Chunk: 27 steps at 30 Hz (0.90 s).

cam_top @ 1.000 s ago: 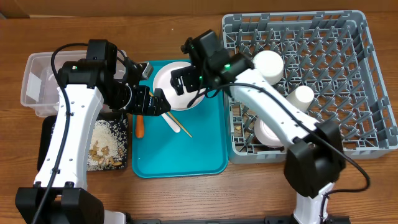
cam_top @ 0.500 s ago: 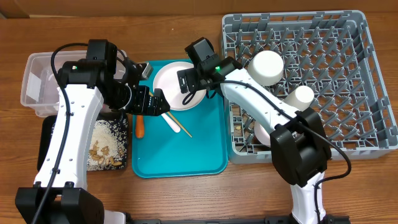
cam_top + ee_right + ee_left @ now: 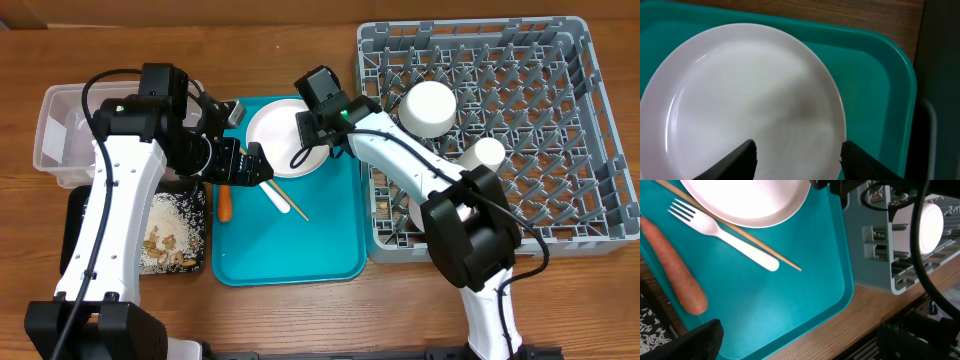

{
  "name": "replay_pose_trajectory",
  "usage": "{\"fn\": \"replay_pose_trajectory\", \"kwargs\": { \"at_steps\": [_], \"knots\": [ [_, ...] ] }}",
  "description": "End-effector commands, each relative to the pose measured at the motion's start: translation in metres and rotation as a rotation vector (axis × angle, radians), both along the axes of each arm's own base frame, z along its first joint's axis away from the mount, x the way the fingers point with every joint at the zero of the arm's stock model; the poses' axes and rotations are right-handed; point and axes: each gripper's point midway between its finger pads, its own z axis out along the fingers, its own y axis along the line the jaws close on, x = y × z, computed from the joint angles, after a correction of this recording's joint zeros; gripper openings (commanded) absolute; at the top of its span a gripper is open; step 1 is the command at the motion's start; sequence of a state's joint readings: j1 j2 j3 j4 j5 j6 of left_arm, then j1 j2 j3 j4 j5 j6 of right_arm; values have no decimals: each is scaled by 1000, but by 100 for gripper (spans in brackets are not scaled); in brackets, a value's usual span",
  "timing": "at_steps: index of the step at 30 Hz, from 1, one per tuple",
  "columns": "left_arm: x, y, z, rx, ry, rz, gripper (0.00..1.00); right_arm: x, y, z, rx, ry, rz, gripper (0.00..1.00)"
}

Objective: Sort waste into correct bins and load items into the dishwasher
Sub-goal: 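Lower the right gripper onto the white plate rim and grasp it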

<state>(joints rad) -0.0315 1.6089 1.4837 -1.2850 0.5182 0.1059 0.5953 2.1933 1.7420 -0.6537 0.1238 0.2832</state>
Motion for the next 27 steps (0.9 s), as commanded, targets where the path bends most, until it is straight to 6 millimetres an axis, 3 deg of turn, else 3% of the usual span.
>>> {"fn": "replay_pose_trajectory", "kwargs": {
  "at_steps": [1, 11, 16, 27],
  "knots": [
    [4, 0, 2, 4, -8, 7, 100, 4, -9, -25, -56, 10, -24, 56],
    [4, 0, 2, 4, -8, 7, 100, 5, -12, -31, -90, 8, 12, 62],
    [4, 0, 2, 4, -8, 7, 100, 4, -13, -34, -94, 14, 12, 49],
    [4, 0, 2, 4, -9, 7, 100, 2, -17, -43, -109, 26, 8, 48]
  ]
}}
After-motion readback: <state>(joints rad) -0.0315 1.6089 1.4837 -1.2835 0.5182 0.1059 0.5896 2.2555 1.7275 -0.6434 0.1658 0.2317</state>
